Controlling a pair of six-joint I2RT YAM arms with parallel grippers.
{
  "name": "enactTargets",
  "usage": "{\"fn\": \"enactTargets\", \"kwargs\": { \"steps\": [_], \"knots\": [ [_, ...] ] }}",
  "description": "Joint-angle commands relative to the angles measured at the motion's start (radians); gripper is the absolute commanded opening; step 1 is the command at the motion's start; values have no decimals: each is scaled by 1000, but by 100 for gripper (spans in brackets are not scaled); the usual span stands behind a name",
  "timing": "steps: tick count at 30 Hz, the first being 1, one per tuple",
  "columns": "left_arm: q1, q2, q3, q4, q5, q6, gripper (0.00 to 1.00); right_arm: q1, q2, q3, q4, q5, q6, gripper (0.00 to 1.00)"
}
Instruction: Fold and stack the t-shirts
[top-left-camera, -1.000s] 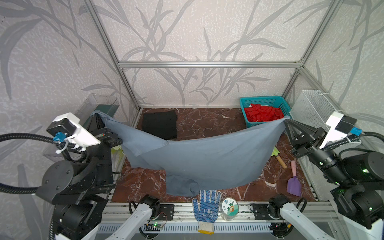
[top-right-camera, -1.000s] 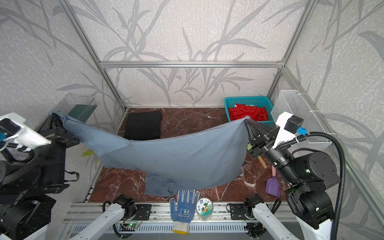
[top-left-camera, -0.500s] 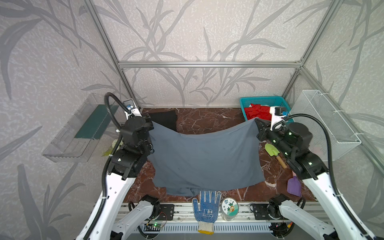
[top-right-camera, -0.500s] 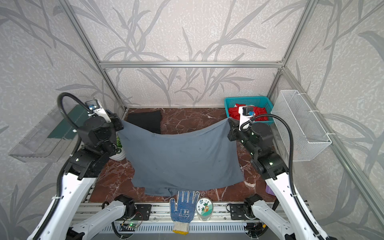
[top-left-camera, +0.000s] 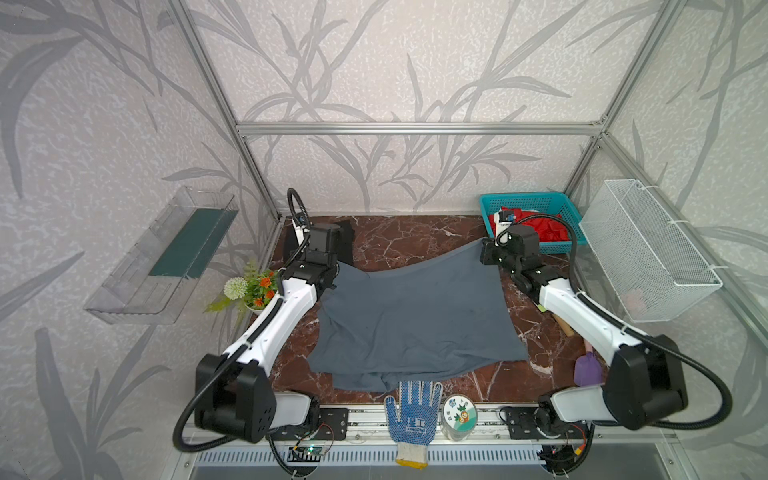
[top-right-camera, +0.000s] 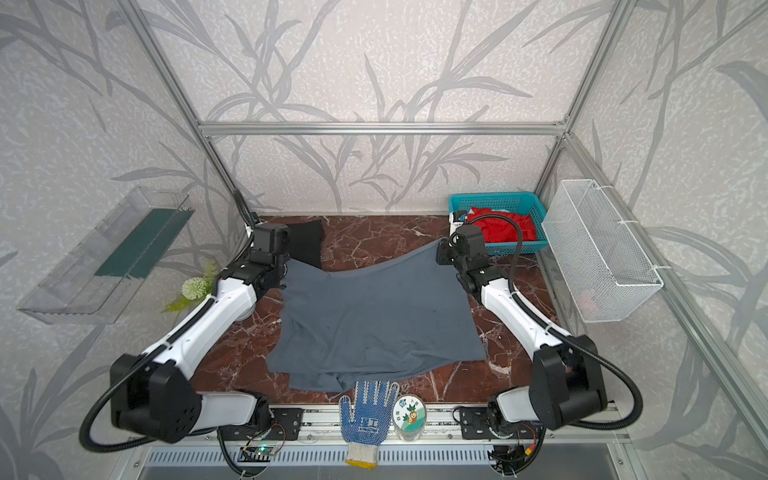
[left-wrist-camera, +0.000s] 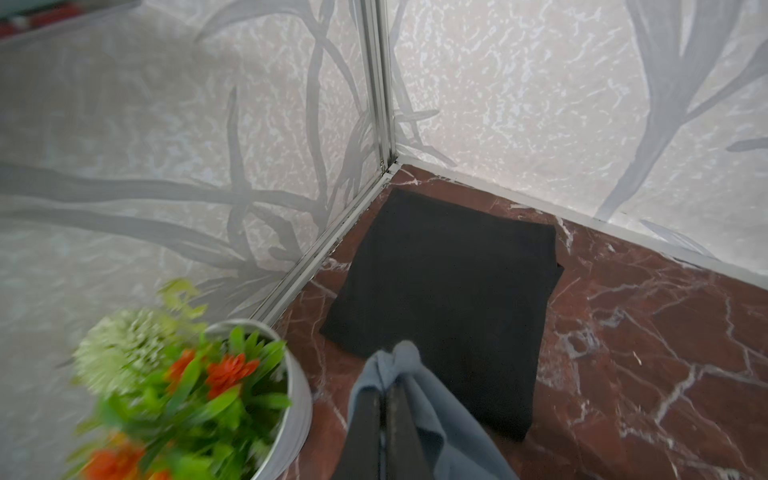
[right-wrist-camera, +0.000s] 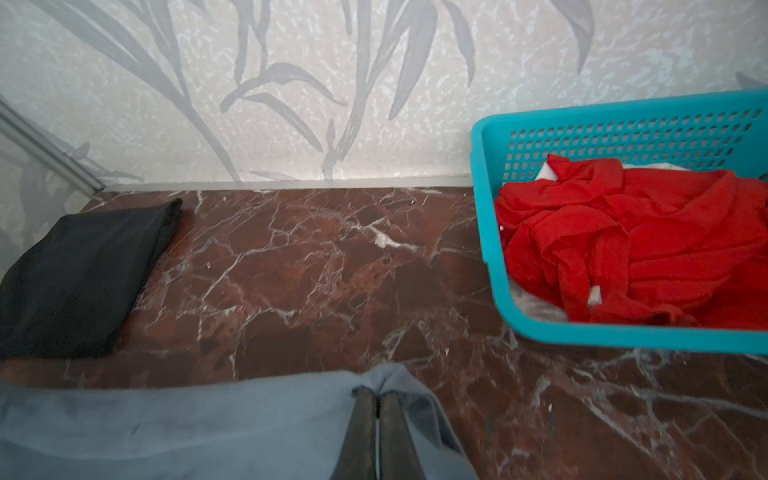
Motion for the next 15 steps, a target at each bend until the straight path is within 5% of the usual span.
{"fn": "enactTargets", "kwargs": {
  "steps": [1,9,13,15],
  "knots": [
    [44,193,209,23,69,-96,0,-42,187,175,83,-35,22,0],
    [87,849,1021,-318,178,-132,1,-80,715,735,-19,-126,26,3],
    [91,1105,1435,-445,297,-87,48,-83,850,941,-88,-161,1,60],
    [91,1170,1563,-478,339,-55,59,-82,853,975,-99,-187,-5,80]
  ]
}}
